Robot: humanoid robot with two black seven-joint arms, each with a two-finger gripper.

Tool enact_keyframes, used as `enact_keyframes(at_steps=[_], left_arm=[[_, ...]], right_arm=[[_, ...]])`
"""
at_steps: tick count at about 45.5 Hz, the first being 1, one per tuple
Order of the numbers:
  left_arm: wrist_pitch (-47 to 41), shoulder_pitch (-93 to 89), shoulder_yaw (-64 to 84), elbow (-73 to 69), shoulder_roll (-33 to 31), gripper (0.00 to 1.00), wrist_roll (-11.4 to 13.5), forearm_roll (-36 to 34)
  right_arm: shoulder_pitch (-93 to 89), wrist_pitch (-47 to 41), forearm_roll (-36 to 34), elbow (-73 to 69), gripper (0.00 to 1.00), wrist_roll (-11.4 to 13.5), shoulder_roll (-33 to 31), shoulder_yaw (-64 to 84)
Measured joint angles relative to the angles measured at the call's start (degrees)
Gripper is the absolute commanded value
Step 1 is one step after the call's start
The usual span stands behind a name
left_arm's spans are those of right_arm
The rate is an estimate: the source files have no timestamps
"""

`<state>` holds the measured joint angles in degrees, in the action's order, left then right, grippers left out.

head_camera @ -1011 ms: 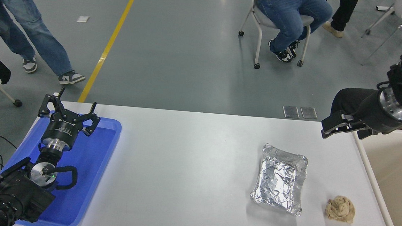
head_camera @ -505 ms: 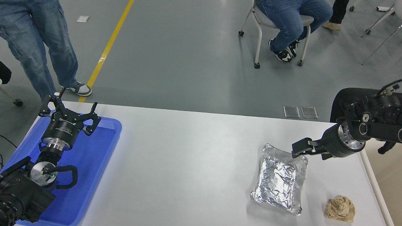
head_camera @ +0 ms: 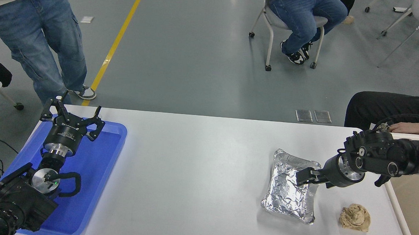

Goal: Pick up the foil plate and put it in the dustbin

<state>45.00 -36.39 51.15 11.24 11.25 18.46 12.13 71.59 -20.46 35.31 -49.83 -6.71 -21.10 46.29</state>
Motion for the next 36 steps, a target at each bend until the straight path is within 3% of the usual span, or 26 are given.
enact_keyframes(at_steps=[24,32,36], left_arm=[[0.0,0.0,0.0,-0.03,0.0,1.0,0.0,-0.01],[0.0,0.0,0.0,-0.01,0.0,1.0,0.0,-0.01],[0.0,0.0,0.0,0.01,0.0,1.0,0.0,-0.01]], right_arm=[[-7.06,5.89,0.13,4.88,0.96,2.39,2.0,-0.31],[-7.71,6.77,-0.05,5.35,0.62,2.95,2.26,-0.61],[-7.89,7.25,-0.16,5.48,0.52,3.09,2.33,-0.75]])
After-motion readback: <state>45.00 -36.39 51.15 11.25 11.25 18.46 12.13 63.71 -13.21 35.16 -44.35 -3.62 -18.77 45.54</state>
